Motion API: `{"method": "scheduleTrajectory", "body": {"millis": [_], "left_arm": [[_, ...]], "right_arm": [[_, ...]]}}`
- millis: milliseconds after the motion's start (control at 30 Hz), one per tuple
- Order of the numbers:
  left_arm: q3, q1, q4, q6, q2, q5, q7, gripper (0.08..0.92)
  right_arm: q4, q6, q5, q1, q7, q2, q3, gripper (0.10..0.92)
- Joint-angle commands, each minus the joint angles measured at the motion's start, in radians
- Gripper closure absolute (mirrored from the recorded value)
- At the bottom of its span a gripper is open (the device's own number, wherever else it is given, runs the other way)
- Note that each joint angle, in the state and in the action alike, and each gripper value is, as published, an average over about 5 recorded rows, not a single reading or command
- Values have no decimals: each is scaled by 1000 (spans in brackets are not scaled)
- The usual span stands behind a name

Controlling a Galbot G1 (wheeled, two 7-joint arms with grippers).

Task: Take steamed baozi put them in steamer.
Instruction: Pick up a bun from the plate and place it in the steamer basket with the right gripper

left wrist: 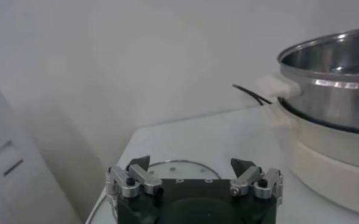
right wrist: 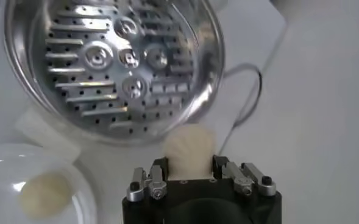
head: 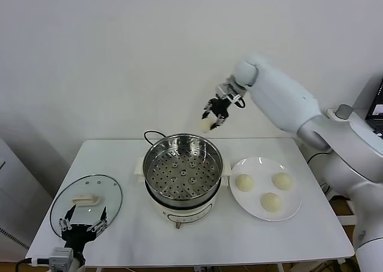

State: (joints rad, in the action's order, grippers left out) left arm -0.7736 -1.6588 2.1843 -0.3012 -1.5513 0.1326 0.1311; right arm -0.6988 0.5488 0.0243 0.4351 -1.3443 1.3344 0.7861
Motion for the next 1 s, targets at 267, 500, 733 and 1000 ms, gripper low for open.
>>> {"method": "scheduleTrajectory", "body": {"millis": [267,500,733,1000], "left_arm": [[-6,0,-2,-1,-12,2,-2,177],[-9,1,-2,-1,-16,2,-3,177],[-9,3,-4,-2,-23,2,-3,177],[-9,3,-7,-4,-26,3,-3,177]], "right_arm": [[-37,324,396,-64,15,160,-61,565],[-34,324,537,-139,69,186,-101,565],[-44,324,583,-187,101,186,-118,567],[-29,324,625,-205,148,199,-130,567]]}}
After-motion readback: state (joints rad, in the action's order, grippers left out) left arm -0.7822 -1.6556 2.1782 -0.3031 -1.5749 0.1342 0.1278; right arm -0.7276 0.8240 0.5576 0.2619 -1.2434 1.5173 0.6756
